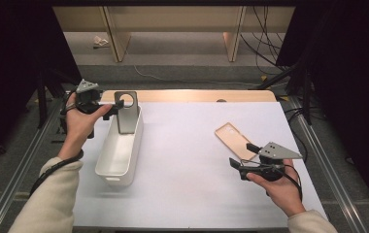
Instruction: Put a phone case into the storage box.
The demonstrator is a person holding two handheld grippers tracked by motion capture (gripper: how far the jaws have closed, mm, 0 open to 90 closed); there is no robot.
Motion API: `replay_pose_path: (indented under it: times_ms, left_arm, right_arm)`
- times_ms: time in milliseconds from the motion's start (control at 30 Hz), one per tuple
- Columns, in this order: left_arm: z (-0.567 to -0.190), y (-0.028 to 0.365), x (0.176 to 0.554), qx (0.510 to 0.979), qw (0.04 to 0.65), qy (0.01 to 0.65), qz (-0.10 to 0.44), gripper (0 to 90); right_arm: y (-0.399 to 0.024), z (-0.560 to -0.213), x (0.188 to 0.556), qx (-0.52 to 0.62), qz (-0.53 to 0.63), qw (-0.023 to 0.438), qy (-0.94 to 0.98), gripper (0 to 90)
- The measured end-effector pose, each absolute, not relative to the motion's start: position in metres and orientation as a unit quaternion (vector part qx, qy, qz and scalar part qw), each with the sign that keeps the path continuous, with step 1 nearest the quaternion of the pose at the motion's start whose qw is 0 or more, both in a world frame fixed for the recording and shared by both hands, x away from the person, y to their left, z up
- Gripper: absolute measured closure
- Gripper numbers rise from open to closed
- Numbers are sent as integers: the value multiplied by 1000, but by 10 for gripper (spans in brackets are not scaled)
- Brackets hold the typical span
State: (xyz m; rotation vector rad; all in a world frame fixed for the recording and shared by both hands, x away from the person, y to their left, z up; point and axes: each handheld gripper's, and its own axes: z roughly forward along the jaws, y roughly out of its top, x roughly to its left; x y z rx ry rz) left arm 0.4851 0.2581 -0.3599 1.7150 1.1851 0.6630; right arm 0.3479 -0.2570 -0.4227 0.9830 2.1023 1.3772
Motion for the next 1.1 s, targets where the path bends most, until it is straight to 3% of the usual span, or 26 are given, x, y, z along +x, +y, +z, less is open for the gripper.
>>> replay_pose_path:
  times_ms: [467,1100]
  left_arm:
    - [-377,235,396,711,482,452,238,0]
    - [-400,215,346,724,508,407,228,0]
  right_arm:
    - [-263,-424,357,367,488,226,759,182]
    - [-267,-428,366,369,479,228,763,181]
